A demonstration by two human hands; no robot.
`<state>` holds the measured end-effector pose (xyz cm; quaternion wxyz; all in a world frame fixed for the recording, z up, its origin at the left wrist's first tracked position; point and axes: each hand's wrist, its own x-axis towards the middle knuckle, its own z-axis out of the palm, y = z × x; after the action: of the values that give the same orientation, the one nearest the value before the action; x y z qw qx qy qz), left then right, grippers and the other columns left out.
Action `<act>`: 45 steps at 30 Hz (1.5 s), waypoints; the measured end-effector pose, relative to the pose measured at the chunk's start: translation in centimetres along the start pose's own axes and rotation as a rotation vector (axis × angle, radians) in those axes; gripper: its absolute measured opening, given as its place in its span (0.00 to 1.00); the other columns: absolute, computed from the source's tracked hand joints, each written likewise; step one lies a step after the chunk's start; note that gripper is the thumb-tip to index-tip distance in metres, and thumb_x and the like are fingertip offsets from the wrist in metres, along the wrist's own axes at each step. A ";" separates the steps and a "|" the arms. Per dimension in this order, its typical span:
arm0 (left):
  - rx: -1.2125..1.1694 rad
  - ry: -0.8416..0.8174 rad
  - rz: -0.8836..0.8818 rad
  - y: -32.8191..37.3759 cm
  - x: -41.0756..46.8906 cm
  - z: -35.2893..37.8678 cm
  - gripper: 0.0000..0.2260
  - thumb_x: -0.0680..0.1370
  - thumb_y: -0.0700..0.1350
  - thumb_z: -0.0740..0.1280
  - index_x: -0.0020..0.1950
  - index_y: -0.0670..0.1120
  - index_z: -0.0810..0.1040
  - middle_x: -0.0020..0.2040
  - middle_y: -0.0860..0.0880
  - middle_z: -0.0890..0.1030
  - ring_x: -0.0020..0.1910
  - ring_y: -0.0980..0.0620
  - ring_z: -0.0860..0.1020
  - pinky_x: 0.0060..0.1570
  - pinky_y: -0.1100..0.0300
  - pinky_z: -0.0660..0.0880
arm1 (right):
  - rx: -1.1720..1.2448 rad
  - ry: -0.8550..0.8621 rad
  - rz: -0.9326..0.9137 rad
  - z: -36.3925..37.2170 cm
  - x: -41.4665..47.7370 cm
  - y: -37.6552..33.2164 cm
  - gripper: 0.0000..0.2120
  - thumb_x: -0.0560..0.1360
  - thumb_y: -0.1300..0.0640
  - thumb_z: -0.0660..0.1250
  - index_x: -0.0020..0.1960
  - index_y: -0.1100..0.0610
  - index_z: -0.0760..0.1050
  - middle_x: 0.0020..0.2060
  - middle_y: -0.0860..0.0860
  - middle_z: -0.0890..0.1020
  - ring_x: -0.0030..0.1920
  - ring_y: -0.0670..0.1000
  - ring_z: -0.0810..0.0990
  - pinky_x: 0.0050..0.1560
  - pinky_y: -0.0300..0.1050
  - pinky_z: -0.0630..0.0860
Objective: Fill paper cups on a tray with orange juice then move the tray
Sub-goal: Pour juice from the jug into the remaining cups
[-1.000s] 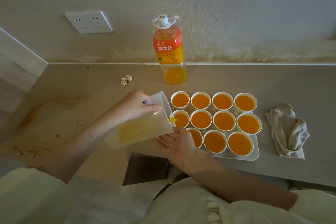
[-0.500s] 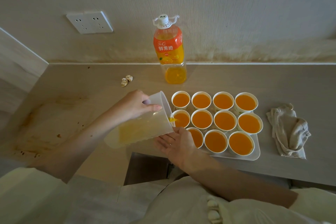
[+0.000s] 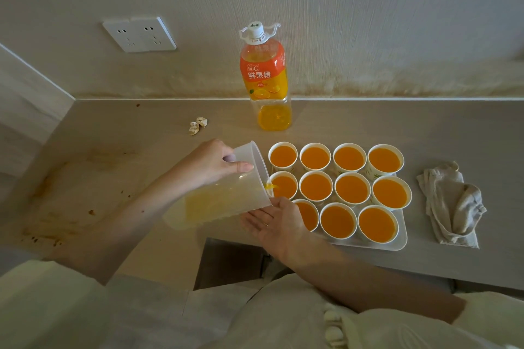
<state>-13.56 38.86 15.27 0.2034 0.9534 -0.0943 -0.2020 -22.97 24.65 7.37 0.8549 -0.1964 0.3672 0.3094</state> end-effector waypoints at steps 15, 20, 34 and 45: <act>-0.004 -0.016 0.018 0.0 0.4 0.0 0.25 0.73 0.56 0.70 0.27 0.47 0.61 0.26 0.50 0.60 0.26 0.52 0.58 0.30 0.59 0.56 | 0.011 -0.002 -0.002 0.1 0.1 -0.2 0.13 0.82 0.57 0.57 0.63 0.61 0.71 0.57 0.60 0.79 0.61 0.61 0.76 0.69 0.59 0.69; 0.008 -0.016 0.017 0.0 0.5 -0.1 0.24 0.73 0.57 0.70 0.28 0.46 0.61 0.27 0.49 0.60 0.27 0.51 0.59 0.30 0.58 0.55 | 0.014 -0.009 -0.005 0.0 0.0 -0.2 0.12 0.82 0.56 0.57 0.61 0.61 0.72 0.56 0.60 0.80 0.58 0.61 0.78 0.67 0.59 0.70; 0.012 -0.011 0.007 0.0 0.2 -0.1 0.24 0.73 0.57 0.70 0.27 0.47 0.62 0.26 0.49 0.62 0.25 0.52 0.60 0.30 0.59 0.57 | 0.008 -0.021 -0.001 -0.1 0.1 -0.1 0.13 0.82 0.55 0.57 0.63 0.60 0.71 0.58 0.59 0.80 0.60 0.61 0.77 0.65 0.58 0.71; 0.017 -0.021 0.014 0.3 0.2 -0.1 0.24 0.73 0.57 0.70 0.28 0.46 0.61 0.26 0.50 0.60 0.25 0.53 0.58 0.28 0.59 0.56 | 0.011 -0.011 -0.006 -0.1 0.0 0.1 0.14 0.82 0.55 0.57 0.64 0.61 0.72 0.58 0.59 0.80 0.59 0.61 0.77 0.66 0.59 0.71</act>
<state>-13.39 38.62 15.43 0.1957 0.9523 -0.1046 -0.2097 -23.07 24.63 7.28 0.8589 -0.1909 0.3636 0.3060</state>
